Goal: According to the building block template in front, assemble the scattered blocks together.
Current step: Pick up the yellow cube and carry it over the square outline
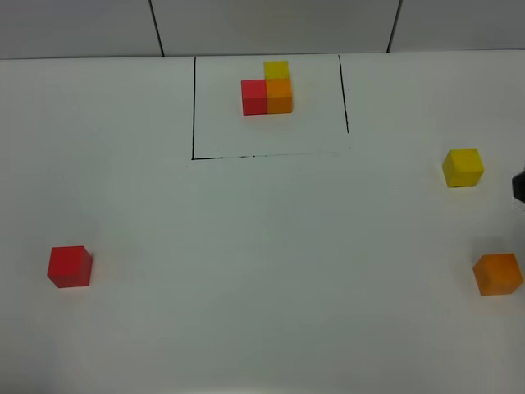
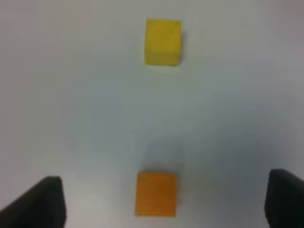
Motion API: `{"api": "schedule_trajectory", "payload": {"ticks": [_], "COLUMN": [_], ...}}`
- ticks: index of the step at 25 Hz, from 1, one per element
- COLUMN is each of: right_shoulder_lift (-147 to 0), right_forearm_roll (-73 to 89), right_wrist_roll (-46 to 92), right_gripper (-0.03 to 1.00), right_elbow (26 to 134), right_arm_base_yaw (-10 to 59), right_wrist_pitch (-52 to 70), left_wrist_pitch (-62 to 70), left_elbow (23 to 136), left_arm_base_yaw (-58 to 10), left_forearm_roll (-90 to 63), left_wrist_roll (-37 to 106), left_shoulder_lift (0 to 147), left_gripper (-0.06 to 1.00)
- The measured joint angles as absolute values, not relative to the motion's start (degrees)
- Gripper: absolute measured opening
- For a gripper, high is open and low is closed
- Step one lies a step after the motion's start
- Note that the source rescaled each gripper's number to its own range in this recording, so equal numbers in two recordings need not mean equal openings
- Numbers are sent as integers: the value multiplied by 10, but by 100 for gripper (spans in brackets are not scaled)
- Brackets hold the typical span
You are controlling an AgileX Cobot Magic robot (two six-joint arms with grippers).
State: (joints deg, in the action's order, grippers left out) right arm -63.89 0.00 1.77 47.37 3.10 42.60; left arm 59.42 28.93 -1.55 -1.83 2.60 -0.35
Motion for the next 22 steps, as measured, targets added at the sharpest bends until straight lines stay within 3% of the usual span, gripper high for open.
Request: {"api": "schedule_trajectory", "payload": {"ticks": [5, 11, 22], "right_shoulder_lift": [-854, -1036, -1125], "right_forearm_roll": [0, -17, -21], "right_wrist_roll": [18, 21, 12], "right_gripper": [79, 79, 79], "right_elbow": [618, 784, 834], "right_arm_base_yaw": [31, 31, 31], "right_wrist_pitch": [429, 520, 519], "left_wrist_pitch": [594, 594, 595], "left_elbow": [289, 289, 289], "left_arm_base_yaw": [-15, -15, -15], "left_forearm_roll": [-3, 0, 0], "left_wrist_roll": [21, 20, 20], "left_shoulder_lift": [-3, -3, -3], "left_gripper": [24, 24, 24]}}
